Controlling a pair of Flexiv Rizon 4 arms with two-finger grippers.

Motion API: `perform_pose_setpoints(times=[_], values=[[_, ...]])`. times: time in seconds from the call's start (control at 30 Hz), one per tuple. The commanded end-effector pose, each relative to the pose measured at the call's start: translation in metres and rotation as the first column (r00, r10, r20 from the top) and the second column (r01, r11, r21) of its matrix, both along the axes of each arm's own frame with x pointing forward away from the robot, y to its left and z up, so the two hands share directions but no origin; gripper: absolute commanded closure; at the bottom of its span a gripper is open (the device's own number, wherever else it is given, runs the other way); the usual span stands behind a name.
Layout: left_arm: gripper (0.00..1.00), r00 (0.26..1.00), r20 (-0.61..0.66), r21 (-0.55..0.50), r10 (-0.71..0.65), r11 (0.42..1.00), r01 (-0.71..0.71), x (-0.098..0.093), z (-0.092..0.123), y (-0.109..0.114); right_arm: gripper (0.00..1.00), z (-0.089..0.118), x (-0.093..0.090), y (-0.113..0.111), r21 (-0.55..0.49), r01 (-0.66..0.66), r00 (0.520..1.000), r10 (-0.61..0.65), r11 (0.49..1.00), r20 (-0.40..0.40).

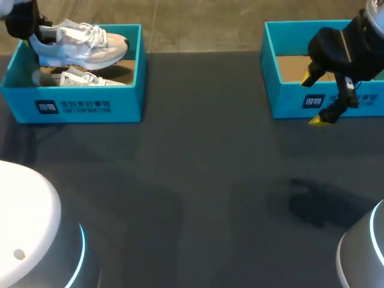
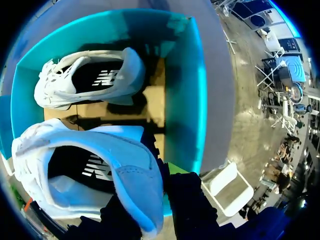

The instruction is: Take the shoe out of the shoebox, open the shoe tongue, remove and reinsert the insole, then place the shoe into the shoebox

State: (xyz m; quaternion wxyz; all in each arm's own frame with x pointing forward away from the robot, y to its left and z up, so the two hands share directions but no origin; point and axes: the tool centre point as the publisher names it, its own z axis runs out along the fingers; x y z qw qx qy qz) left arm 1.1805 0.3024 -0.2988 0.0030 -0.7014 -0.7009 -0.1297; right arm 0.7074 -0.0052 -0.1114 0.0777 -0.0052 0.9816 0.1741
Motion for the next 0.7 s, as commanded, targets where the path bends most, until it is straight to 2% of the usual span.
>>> perform_pose_setpoints(times=[0.03,0.7], values=[[1.00,1.000,-0.018,-0.014,0.000,1.000,0.000,0.017,-0.014,0.000,0.00,0.000,0.002,0.002,-0.003,0.000,1.000,0.000,1.000,-0.005],[1.00,0.999,-0.053,-0.012,0.006,1.000,-0.007,0.043,-0.055,-0.011,0.00,0.000,0.002,0.002,-0.003,0.000,1.000,0.000,1.000,-0.005]])
